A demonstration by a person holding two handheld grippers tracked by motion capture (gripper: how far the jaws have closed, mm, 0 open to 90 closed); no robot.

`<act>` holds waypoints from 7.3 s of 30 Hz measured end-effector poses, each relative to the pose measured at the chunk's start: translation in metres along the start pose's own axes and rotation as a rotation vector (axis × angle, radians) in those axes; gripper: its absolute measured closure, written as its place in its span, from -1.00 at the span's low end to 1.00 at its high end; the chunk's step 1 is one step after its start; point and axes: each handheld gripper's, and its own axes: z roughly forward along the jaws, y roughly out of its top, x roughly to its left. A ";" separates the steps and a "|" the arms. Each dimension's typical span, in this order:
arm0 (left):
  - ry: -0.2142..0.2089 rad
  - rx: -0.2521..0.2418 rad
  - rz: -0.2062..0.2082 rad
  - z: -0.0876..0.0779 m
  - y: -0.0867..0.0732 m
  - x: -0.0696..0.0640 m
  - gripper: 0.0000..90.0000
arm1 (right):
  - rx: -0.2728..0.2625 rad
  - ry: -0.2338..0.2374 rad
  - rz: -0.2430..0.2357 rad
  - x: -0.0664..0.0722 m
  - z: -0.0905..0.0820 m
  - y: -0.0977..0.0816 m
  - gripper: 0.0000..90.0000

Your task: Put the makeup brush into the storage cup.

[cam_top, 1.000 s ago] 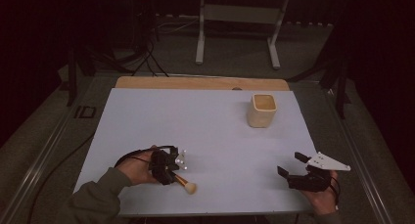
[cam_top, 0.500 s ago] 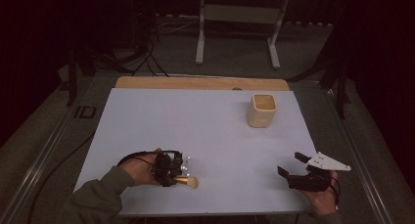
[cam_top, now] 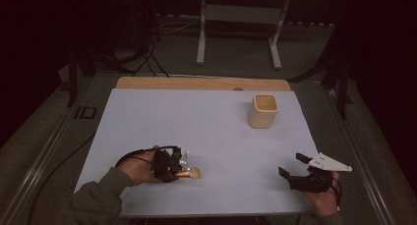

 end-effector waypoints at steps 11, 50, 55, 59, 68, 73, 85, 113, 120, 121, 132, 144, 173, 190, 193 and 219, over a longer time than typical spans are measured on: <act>0.006 -0.139 -0.067 -0.019 0.003 0.004 0.66 | -0.001 0.000 0.000 0.000 0.000 0.000 -0.78; 0.130 -0.428 -0.251 -0.044 0.011 0.016 0.66 | -0.007 0.026 0.005 0.002 0.002 0.001 -0.78; 0.134 -0.492 -0.276 -0.045 0.013 0.014 0.66 | -0.021 0.049 0.025 0.002 0.003 0.003 -0.77; 0.142 -0.529 -0.294 -0.045 0.014 0.013 0.66 | -0.043 0.071 0.045 0.004 0.003 0.007 -0.76; 0.136 -0.580 -0.305 -0.045 0.016 0.012 0.66 | -0.078 0.117 0.071 0.009 0.005 0.014 -0.69; 0.149 -0.627 -0.316 -0.047 0.015 0.009 0.66 | -0.104 0.142 0.063 0.013 0.008 0.025 -0.69; 0.206 -0.783 -0.384 -0.041 0.008 -0.003 0.66 | -0.164 0.188 0.049 0.014 0.015 0.051 -0.69; 0.198 -0.936 -0.369 -0.028 0.014 -0.012 0.66 | -0.180 0.352 -0.041 0.049 0.040 0.087 -0.67; 0.187 -0.958 -0.358 -0.028 0.016 -0.014 0.66 | -0.178 0.460 -0.084 0.073 0.056 0.104 -0.49; 0.184 -0.961 -0.356 -0.027 0.016 -0.015 0.66 | -0.174 0.473 -0.094 0.076 0.059 0.107 -0.48; 0.159 -0.990 -0.321 -0.026 0.022 -0.019 0.66 | -0.178 0.593 -0.128 0.102 0.083 0.124 -0.20; 0.158 -1.029 -0.297 -0.026 0.026 -0.023 0.66 | -0.182 0.650 -0.136 0.110 0.092 0.129 0.24; 0.171 -1.049 -0.359 -0.027 0.021 -0.019 -0.21 | -0.191 0.629 -0.171 0.108 0.086 0.129 0.62; 0.184 -1.057 -0.386 -0.032 0.013 -0.015 -0.26 | -0.198 0.595 -0.166 0.098 0.082 0.133 0.62; 0.183 -1.060 -0.390 -0.032 0.013 -0.015 -0.26 | -0.198 0.589 -0.165 0.097 0.082 0.134 0.62; 0.276 -1.065 -0.482 -0.043 -0.007 -0.008 -0.50 | -0.207 0.533 -0.160 0.080 0.075 0.141 0.62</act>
